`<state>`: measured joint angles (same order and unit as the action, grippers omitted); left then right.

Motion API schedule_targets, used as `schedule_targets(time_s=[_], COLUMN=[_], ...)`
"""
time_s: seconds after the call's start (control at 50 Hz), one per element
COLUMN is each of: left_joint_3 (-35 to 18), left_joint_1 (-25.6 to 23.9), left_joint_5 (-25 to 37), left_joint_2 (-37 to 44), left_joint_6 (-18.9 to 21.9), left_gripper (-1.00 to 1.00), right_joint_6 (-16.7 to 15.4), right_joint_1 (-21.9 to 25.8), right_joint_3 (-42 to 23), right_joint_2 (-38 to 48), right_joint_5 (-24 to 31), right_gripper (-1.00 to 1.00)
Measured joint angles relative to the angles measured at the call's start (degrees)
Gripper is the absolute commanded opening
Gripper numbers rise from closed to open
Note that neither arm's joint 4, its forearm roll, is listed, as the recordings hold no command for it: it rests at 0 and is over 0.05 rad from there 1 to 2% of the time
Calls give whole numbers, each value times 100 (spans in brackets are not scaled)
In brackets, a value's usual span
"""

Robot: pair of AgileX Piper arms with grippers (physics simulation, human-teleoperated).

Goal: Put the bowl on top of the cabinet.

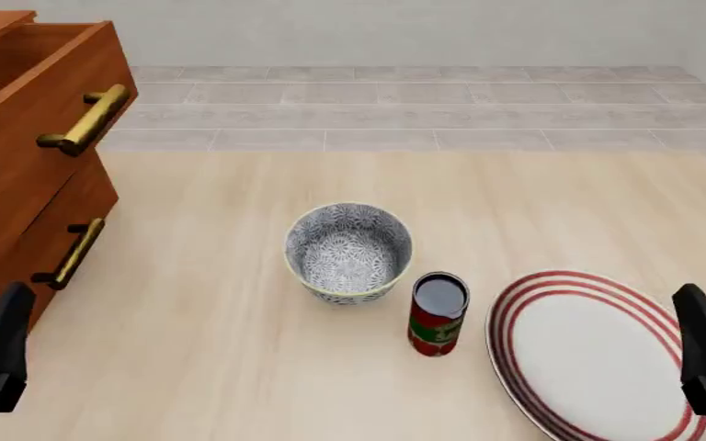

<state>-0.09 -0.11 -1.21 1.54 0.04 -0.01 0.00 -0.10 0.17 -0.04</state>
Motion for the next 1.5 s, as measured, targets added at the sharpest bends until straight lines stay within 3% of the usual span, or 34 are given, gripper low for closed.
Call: schedule_targets(time_s=[0.5, 0.94, 1.5], left_joint_3=[-5, -66, -284], left_joint_1=[-97, -1022, -1694], left_joint_5=[121, -744, -1455], left_joint_2=[-52, 1101, 2356], left_joint_6=[52, 325, 551], left_gripper=[100, 100, 100], right_joint_6=[-1, -1, -1], right_joint_1=[0, 0, 0], right_joint_3=[-14, -15, -15], right_joint_2=[24, 26, 26], right_joint_5=[-6, -7, -7], right_gripper=[100, 100, 100])
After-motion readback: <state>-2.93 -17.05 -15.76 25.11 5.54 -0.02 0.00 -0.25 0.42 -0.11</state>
